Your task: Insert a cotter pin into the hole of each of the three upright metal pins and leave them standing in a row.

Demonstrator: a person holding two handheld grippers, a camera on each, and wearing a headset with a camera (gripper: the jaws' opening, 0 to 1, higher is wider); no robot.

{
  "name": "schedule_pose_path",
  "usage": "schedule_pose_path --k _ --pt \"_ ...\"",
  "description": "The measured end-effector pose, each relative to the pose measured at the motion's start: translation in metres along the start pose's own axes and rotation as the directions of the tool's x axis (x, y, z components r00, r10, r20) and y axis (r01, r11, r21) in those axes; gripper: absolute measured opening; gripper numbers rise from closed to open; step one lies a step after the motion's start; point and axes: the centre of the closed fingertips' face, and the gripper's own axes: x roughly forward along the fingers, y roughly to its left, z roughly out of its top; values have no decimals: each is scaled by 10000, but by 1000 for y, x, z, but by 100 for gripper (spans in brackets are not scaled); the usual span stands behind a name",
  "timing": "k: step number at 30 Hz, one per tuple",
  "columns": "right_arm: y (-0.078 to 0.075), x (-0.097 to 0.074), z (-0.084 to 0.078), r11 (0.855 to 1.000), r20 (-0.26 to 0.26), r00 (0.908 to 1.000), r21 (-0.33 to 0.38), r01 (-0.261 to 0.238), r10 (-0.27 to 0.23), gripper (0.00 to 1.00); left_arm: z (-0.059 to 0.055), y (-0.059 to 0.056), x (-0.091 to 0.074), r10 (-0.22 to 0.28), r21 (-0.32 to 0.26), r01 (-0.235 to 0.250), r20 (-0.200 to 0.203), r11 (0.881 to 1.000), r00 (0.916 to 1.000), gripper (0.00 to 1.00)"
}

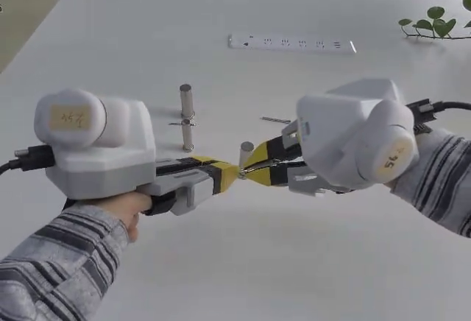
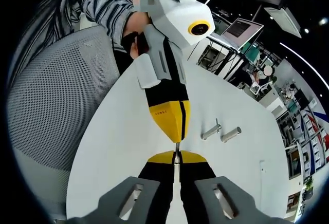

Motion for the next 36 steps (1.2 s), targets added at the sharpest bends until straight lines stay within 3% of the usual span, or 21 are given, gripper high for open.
schedule_pose_path --k 9,14,18,24,29,30,36 --pt "-2 1 1 9997 12 9999 226 130 -131 0 1 -4 0 -173 -107 175 130 9998 9998 0" --pt "-1 1 1 9992 47 9999 380 156 -158 0 1 -5 0 -216 431 209 148 9989 9997 0" --pt "0 1 1 9970 68 9998 743 195 -200 0 0 -7 0 -223 1419 219 11 9896 9998 0" --pt "0 0 -4 9808 242 9997 1951 39 -88 5 -5 -7 0 -217 2560 290 -312 9662 9993 0" --pt "6 -2 -6 9475 743 9965 3142 -589 373 6 -6 -8 -2 -396 3310 522 -448 9422 9982 0" --pt "8 -2 -7 9352 834 9955 3468 -719 456 6 -6 -9 -2 -422 3463 563 -482 9364 9979 0" --pt "12 -1 -12 9028 1336 9879 4109 -1272 784 5 -12 -15 -4 -782 4283 1067 -837 8973 9934 0"
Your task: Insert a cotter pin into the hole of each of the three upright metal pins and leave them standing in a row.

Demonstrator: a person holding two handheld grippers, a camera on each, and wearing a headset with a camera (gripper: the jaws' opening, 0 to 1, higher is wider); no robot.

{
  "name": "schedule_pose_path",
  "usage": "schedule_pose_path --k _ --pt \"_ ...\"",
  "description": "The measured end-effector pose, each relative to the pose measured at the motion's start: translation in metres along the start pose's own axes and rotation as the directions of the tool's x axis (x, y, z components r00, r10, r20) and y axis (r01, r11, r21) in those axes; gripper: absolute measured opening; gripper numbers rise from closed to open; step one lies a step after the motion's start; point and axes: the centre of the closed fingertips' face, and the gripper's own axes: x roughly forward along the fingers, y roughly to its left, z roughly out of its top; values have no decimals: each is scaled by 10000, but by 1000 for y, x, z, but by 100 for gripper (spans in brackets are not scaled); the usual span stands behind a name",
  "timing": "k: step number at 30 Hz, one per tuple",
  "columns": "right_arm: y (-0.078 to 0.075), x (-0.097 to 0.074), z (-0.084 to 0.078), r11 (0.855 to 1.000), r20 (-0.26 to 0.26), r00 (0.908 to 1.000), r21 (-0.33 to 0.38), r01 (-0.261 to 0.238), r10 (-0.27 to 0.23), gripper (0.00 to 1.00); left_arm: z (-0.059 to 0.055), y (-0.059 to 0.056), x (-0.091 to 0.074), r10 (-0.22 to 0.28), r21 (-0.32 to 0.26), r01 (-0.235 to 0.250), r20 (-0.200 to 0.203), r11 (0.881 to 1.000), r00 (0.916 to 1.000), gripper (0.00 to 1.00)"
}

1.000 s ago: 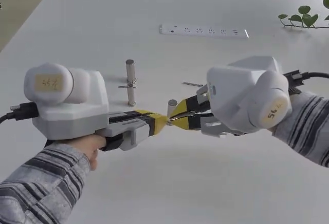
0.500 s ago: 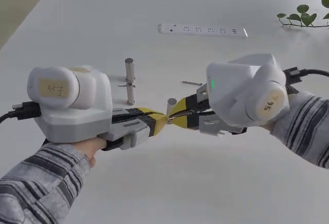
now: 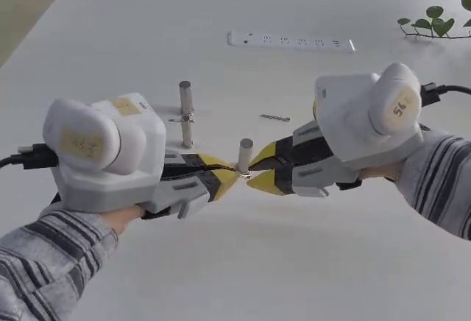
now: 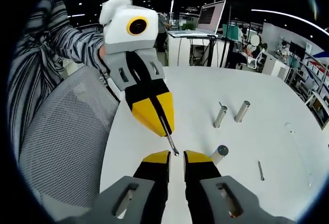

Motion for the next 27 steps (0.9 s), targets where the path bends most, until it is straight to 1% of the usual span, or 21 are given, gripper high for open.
schedule_pose_path --k 2,3,7,10,12,18,23,24,25,26,27 --pt "2 0 -2 9998 6 9999 136 -120 120 5 0 -3 1 -129 299 130 -35 9995 9999 0" --pt "4 1 -2 9995 32 9996 135 -280 280 5 0 -6 1 -225 399 227 -60 9989 9997 0" --pt "13 1 -1 9975 169 9977 237 -667 663 4 2 -11 3 -453 633 455 -41 9970 9990 0" --pt "17 2 -2 9965 115 9966 128 -822 820 3 4 -14 4 -615 730 612 22 9955 9981 0" --pt "18 3 -2 9972 9 9972 -78 -748 748 0 6 -16 4 -682 760 676 63 9948 9977 0" --pt "19 2 -1 9966 -101 9969 -277 -777 775 0 5 -16 3 -695 786 692 11 9945 9976 0" --pt "20 1 -1 9923 -366 9966 -969 -770 737 0 2 -15 2 -678 722 681 -59 9951 9977 0" --pt "14 1 -2 9865 -448 9972 -1499 -658 597 0 2 -15 2 -647 746 650 -76 9951 9979 0" --pt "13 1 -2 9840 -502 9975 -1690 -571 492 0 1 -14 2 -613 787 619 -101 9950 9981 0" --pt "13 1 -3 9846 -581 9972 -1659 -559 468 0 1 -14 2 -606 797 613 -113 9949 9981 0" --pt "13 1 -3 9819 -636 9971 -1820 -525 415 0 1 -13 1 -576 800 582 -96 9951 9983 0"
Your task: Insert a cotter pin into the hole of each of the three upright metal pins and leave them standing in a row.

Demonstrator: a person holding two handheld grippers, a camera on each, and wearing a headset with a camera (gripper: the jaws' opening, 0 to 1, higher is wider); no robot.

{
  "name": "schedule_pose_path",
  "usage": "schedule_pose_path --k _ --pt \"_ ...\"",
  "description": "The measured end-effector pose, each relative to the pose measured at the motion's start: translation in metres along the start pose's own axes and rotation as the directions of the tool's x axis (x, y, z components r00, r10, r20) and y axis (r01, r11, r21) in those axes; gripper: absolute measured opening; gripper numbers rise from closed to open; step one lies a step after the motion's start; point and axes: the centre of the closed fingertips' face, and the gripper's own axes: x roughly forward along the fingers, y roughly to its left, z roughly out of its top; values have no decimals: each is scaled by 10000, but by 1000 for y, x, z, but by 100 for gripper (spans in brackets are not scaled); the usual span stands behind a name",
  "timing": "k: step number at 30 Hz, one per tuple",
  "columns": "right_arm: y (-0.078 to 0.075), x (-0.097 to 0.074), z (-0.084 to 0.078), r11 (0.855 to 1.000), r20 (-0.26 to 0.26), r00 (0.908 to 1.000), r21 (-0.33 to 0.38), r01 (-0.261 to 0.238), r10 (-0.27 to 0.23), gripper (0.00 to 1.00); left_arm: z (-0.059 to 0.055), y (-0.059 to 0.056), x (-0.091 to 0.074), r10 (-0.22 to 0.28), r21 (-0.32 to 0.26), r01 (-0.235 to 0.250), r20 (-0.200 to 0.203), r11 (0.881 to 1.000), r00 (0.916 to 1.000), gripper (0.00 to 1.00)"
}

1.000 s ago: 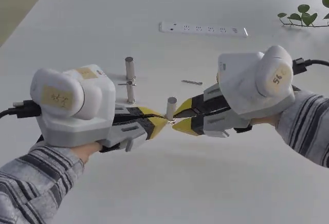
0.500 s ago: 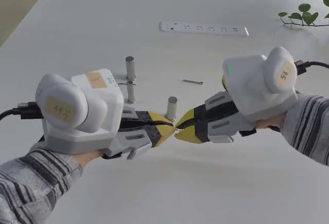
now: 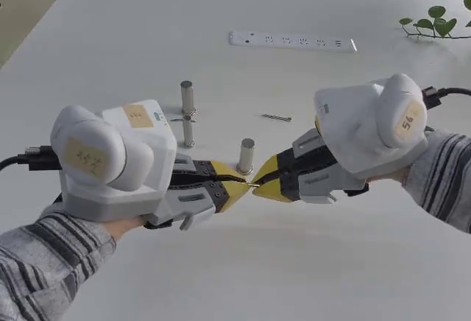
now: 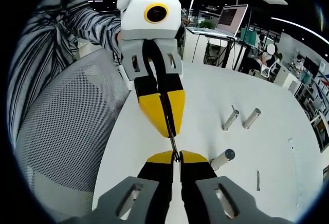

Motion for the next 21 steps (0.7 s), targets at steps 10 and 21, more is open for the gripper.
schedule_pose_path --k 10,21 --pt "1 2 -3 9938 -651 9979 -1107 -59 -14 0 -5 4 1 215 -208 -216 -50 9995 9998 1" --pt "-16 -8 -24 9926 -1586 9864 -1191 242 -431 0 2 26 5 1232 -443 -1221 213 9915 9922 13"
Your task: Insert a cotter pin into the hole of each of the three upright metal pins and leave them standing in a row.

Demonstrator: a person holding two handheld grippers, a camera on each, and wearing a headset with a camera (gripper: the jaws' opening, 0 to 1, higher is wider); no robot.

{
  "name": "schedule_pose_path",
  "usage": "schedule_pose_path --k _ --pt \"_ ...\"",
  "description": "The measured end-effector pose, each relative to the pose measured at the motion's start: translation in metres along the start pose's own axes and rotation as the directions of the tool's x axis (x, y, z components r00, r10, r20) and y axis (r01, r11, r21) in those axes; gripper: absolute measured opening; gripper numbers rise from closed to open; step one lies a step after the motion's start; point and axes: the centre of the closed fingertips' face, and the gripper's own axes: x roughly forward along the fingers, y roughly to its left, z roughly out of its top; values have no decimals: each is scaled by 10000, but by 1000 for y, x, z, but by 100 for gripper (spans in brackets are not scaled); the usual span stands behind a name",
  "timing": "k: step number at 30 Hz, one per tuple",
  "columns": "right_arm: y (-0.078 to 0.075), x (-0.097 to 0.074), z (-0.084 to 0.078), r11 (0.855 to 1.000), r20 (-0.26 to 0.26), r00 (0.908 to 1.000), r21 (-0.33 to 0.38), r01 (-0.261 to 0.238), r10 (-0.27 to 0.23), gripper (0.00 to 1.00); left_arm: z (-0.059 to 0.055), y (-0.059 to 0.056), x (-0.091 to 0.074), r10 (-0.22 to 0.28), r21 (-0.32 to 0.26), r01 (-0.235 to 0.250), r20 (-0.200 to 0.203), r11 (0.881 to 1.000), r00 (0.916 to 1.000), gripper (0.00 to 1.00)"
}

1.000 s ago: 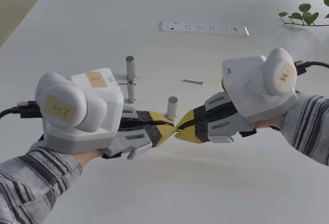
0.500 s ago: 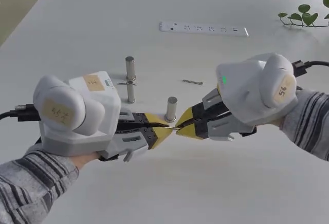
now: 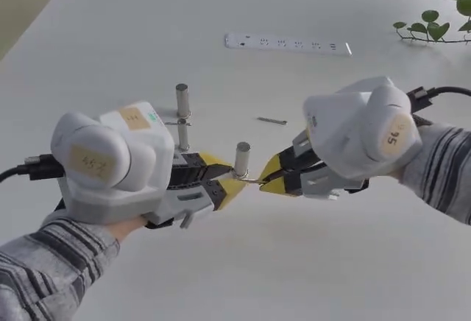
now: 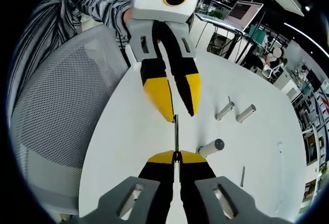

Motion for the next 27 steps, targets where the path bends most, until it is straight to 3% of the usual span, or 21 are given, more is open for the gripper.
schedule_pose_path --k 12,19,21,27 --pt "-29 -5 -30 9970 -1302 9913 726 282 -186 0 -3 17 12 914 -379 -902 306 9952 9953 22" --pt "-47 -4 -43 9934 -1770 9841 1097 346 -147 0 -6 29 23 1422 -367 -1416 161 9892 9897 25" --pt "-49 -4 -46 9947 -1996 9798 981 325 -123 0 -8 36 26 1763 -319 -1757 160 9839 9842 25" --pt "-53 2 -54 9954 -2280 9737 937 189 30 0 -16 44 39 2058 -531 -2056 -2 9772 9786 26"
